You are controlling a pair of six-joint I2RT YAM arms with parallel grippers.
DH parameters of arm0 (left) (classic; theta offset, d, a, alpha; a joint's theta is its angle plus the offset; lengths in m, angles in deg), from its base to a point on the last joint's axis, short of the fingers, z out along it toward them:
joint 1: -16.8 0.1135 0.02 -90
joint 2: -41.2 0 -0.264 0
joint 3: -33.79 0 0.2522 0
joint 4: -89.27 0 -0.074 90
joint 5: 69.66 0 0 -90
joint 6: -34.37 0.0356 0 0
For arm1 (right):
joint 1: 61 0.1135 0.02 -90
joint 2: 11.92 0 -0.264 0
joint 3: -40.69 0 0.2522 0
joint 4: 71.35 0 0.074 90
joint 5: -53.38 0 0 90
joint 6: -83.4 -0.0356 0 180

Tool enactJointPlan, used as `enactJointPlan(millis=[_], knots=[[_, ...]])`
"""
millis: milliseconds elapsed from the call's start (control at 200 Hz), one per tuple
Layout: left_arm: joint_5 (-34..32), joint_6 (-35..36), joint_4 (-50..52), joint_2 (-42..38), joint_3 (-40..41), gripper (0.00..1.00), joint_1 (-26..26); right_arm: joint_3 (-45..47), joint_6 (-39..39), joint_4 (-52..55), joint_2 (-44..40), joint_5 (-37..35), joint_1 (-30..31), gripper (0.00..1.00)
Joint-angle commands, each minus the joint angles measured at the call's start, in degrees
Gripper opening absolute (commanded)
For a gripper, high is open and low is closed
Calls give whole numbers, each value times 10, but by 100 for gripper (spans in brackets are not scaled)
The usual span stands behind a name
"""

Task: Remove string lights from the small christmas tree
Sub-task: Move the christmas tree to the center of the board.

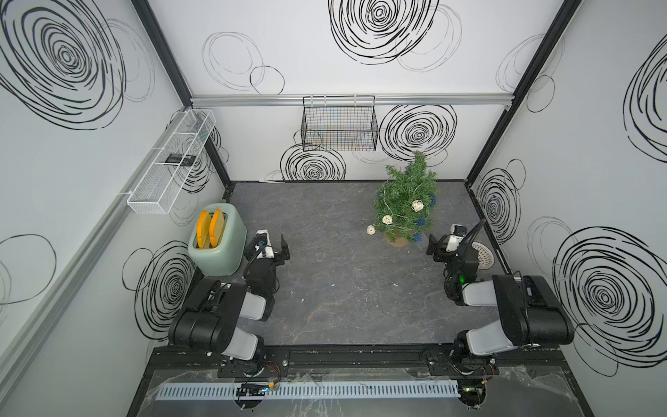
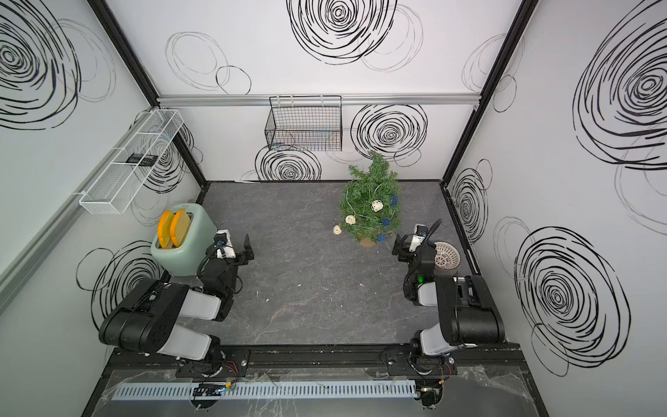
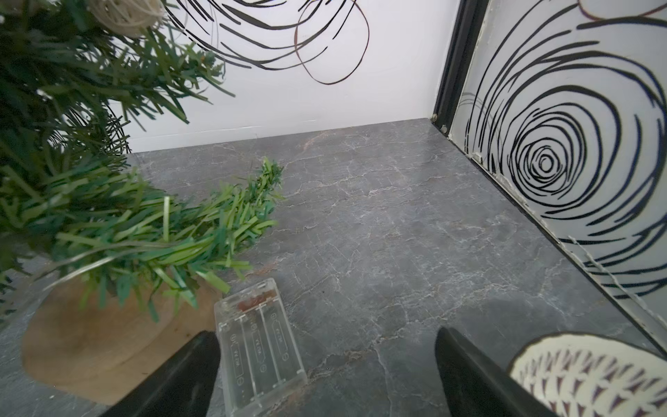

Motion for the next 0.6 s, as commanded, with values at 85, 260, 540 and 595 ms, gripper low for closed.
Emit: enactJointPlan(millis=[85,260,540,595], knots=[[-32,20,-84,8,13,96,-16,0,6,-20,-8,2,-2,97],[-32,20,-84,8,13,96,-17,0,6,-20,-8,2,-1,97],[-31,21,-84,8,13,96,-16,-1,6,-20,-8,2,-2,97],[-30,20,-84,8,13,96,-16,-1,6,-20,-8,2,-1,97]])
